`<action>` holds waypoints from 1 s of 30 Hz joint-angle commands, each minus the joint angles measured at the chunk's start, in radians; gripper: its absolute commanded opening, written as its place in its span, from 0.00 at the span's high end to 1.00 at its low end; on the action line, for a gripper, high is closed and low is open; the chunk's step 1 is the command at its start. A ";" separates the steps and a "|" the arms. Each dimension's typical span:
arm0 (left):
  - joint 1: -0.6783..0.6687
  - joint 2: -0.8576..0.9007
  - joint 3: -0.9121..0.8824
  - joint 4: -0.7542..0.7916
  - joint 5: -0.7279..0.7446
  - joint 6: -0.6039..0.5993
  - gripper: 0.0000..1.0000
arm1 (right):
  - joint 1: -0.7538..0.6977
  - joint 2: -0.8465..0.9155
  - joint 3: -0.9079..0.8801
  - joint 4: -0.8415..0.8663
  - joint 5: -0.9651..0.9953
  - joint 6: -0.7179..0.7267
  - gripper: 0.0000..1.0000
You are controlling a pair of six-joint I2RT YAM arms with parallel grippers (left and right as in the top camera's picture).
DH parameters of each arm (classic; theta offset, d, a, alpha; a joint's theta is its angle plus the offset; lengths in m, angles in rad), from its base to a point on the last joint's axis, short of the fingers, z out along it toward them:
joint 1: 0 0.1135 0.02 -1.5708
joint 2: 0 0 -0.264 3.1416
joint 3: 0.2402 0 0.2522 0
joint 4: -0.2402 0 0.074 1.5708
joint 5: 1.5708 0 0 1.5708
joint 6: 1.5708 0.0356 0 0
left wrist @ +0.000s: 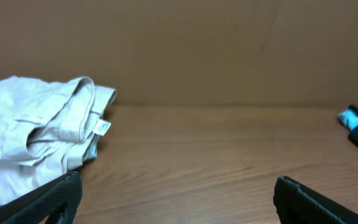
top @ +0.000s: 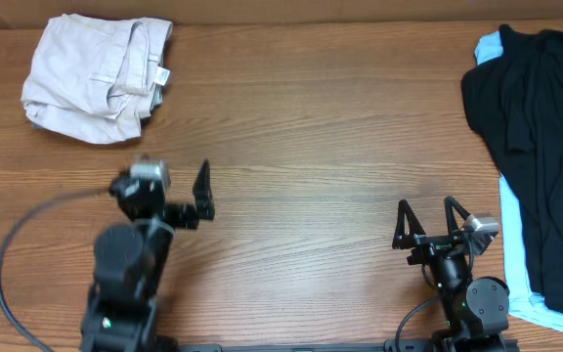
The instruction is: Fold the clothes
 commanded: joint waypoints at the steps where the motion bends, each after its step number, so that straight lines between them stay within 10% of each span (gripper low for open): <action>1: 0.004 -0.118 -0.158 0.073 -0.010 -0.029 0.00 | 0.005 -0.012 -0.010 0.007 0.006 0.001 0.00; 30: 0.198 -0.579 -0.420 0.017 -0.062 -0.036 0.00 | 0.005 -0.012 -0.010 0.006 0.006 0.001 0.00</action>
